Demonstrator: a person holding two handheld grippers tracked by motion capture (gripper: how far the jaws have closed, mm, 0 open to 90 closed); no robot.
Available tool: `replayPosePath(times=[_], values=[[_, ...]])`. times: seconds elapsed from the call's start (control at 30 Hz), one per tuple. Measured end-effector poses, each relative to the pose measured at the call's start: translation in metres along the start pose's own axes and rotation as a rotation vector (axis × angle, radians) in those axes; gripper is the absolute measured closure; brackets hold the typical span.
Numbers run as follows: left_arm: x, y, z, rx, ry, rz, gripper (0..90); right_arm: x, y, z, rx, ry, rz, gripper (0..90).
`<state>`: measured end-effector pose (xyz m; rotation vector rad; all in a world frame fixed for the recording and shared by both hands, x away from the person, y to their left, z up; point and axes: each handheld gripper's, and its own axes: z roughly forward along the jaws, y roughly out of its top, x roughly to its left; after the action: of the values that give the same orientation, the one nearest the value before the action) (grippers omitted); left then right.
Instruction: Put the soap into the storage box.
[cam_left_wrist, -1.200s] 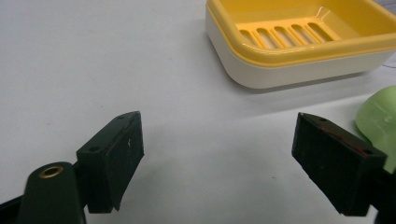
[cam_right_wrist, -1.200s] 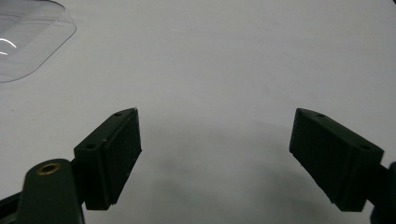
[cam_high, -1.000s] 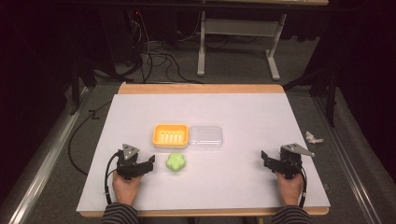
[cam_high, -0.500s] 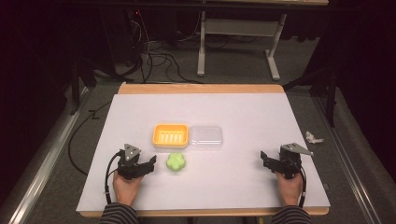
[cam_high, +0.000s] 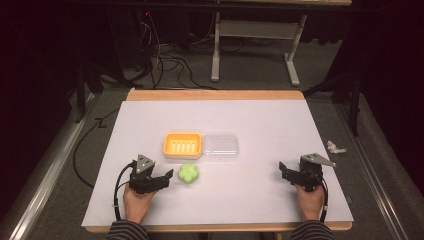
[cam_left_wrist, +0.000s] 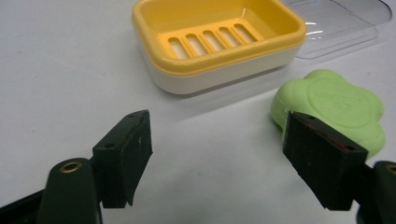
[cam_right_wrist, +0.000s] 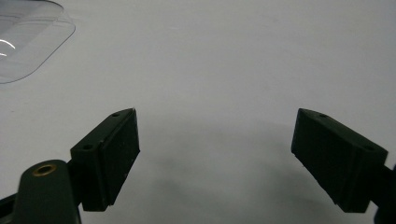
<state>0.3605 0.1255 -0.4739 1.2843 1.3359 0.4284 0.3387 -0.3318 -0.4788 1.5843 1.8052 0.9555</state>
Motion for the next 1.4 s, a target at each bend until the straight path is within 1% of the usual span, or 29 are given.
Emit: replayPosePath(times=[0.23,0.33,0.4,0.43,0.47,0.53,0.57,0.6,0.77,0.87,0.93,0.97,1.03,1.1,1.2,1.23,1.27,1.33,1.4], values=[[-0.013,0.001,-0.003,0.019,-0.029,0.026,24.3,0.000,0.000,0.000,-0.003,0.004,-0.004,15.6],[-0.018,0.000,-0.002,0.028,-0.044,0.024,24.1,0.000,0.000,0.000,-0.005,0.005,-0.007,15.5],[-0.021,-0.001,-0.001,0.045,-0.049,0.039,23.9,0.000,0.000,0.000,-0.006,0.005,-0.006,15.5],[-0.024,-0.001,-0.001,0.050,-0.054,0.038,23.6,0.000,0.000,-0.001,-0.010,0.005,-0.007,15.5],[-0.024,-0.001,-0.001,0.050,-0.054,0.038,23.4,0.000,0.000,-0.001,-0.010,0.005,-0.007,15.5],[-0.027,-0.002,-0.001,0.061,-0.063,0.043,23.0,0.000,0.000,-0.001,-0.012,0.002,-0.010,15.5],[-0.031,-0.003,0.000,0.069,-0.069,0.053,22.8,0.000,0.000,-0.001,-0.011,0.001,-0.012,15.7],[-0.031,-0.003,0.000,0.069,-0.069,0.053,22.6,0.000,0.000,-0.001,-0.011,0.001,-0.012,15.7],[-0.041,-0.005,0.001,0.090,-0.087,0.069,22.2,0.002,0.000,0.000,-0.005,-0.015,-0.017,16.7],[-0.046,-0.006,0.003,0.110,-0.089,0.097,22.2,0.002,0.000,0.000,-0.008,-0.017,-0.026,16.9],[-0.049,-0.007,0.005,0.113,-0.092,0.101,22.1,0.002,0.000,0.000,-0.007,-0.018,-0.024,16.9],[-0.052,-0.007,0.007,0.125,-0.094,0.108,21.9,0.002,0.000,0.000,-0.006,-0.019,-0.028,16.8],[-0.054,-0.007,0.008,0.132,-0.095,0.113,21.7,0.002,0.000,0.000,-0.006,-0.020,-0.030,16.7],[-0.058,-0.008,0.010,0.137,-0.100,0.110,21.7,0.003,0.000,-0.001,-0.015,-0.028,-0.025,16.1],[-0.061,-0.009,0.013,0.159,-0.101,0.125,21.6,0.002,-0.001,-0.001,-0.015,-0.026,-0.017,16.1],[-0.063,-0.011,0.016,0.180,-0.094,0.138,21.5,0.003,-0.001,-0.001,-0.016,-0.028,-0.024,16.3],[-0.063,-0.011,0.016,0.180,-0.094,0.138,21.4,0.003,-0.001,-0.001,-0.016,-0.028,-0.024,16.3],[-0.065,-0.012,0.020,0.214,-0.087,0.158,20.9,0.002,-0.001,-0.001,-0.018,-0.025,-0.022,16.7],[-0.066,-0.013,0.021,0.223,-0.083,0.162,20.6,0.002,-0.001,-0.002,-0.017,-0.024,-0.015,16.8]])
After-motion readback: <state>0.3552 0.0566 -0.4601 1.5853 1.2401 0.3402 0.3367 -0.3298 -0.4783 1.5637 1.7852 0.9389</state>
